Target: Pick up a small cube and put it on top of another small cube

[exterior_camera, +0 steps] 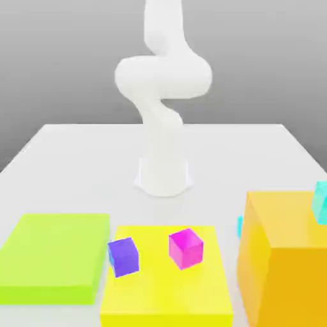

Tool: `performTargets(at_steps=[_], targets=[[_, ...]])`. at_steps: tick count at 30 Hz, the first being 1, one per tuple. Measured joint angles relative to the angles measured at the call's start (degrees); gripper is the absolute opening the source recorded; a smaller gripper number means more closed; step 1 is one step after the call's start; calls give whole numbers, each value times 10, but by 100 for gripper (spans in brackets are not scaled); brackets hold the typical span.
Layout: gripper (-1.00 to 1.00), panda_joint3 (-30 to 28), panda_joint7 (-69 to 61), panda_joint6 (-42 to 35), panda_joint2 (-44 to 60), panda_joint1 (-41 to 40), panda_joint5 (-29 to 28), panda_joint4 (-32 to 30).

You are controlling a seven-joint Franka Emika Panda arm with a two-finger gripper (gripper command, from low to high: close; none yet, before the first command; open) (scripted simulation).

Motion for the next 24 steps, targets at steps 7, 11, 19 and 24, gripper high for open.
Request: performTargets(at_steps=[7, 11, 19, 24], targets=[[0, 73, 6, -59, 135, 94, 68, -72], [0, 107, -56, -40, 214, 146, 88, -127], [0, 168, -205, 37, 356, 223, 92, -231], [0, 162, -329, 131, 373, 225, 66, -265]])
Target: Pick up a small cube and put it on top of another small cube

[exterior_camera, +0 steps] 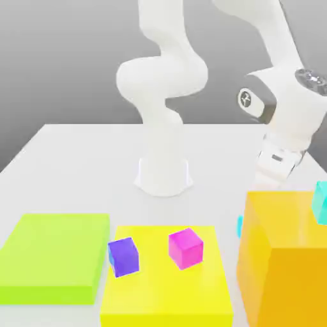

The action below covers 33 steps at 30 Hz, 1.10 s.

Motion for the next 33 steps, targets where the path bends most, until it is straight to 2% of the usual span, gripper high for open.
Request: performTargets(at_steps=[9, 11, 13, 16, 19, 20, 28, 33], targets=[[0, -12, -221, 171, 26, -5, -52, -59], [0, -13, -240, 211, 18, -2, -49, -80], [0, -20, -222, 246, 43, -5, -82, -83], [0, -81, -167, 296, 102, 34, -163, -74], [0, -158, -147, 347, 163, 105, -189, -62], [-100, -172, -145, 361, 179, 120, -190, -59], [-100, -167, -146, 350, 168, 115, -189, -62], [-100, -114, -209, 272, 71, 86, -104, -80]])
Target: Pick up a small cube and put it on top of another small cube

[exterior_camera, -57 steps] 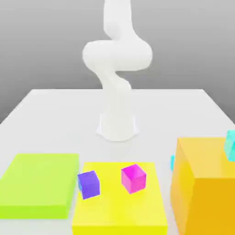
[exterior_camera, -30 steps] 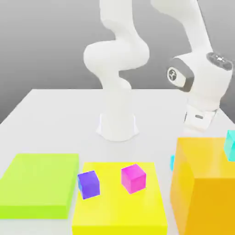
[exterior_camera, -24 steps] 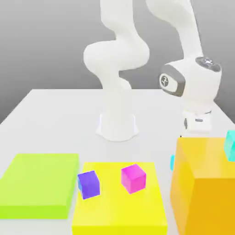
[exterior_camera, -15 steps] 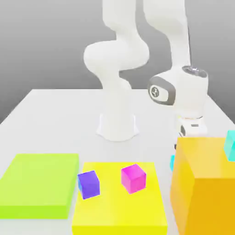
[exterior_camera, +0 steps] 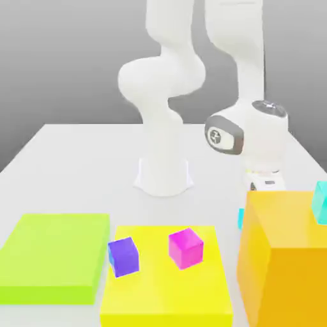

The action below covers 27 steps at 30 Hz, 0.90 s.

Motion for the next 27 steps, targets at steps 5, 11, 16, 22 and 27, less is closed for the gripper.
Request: performTargets(at_steps=[5, 11, 16, 22, 27], targets=[[-100, 15, 4, -90, -54, 26, 10, 22], [-100, 34, 39, -186, -44, 77, -22, 142], [-100, 10, -6, -211, -62, 45, 15, 226], [-100, -37, -86, -224, -92, 2, 87, 304], [-100, -105, -112, -255, -124, -57, 98, 295]])
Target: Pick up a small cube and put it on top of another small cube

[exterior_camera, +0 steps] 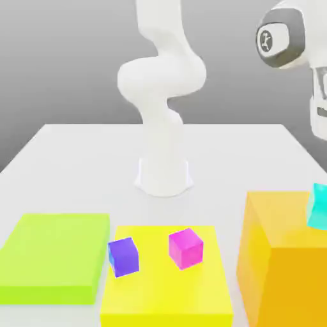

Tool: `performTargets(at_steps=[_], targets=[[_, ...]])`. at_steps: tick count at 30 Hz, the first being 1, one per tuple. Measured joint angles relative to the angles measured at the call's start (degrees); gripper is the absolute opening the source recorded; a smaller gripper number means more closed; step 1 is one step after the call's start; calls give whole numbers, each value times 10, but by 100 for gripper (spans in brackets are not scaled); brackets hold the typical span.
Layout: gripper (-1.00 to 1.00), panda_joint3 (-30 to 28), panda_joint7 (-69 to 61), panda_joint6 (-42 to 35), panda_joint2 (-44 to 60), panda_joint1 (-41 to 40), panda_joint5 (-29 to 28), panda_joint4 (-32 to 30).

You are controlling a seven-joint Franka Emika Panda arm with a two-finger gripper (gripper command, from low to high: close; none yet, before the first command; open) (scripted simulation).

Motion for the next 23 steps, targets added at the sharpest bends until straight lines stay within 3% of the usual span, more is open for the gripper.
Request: performTargets(at_steps=[5, 14, 19, 20, 23], targets=[[-100, -56, 0, -29, -29, -61, -16, -30], [-100, -60, 86, -72, -59, -137, -109, -136], [-100, -56, 88, 19, 19, -130, -99, -162], [100, -56, 87, 36, 34, -130, -97, -166], [100, -56, 87, 36, 34, -130, -97, -166]])
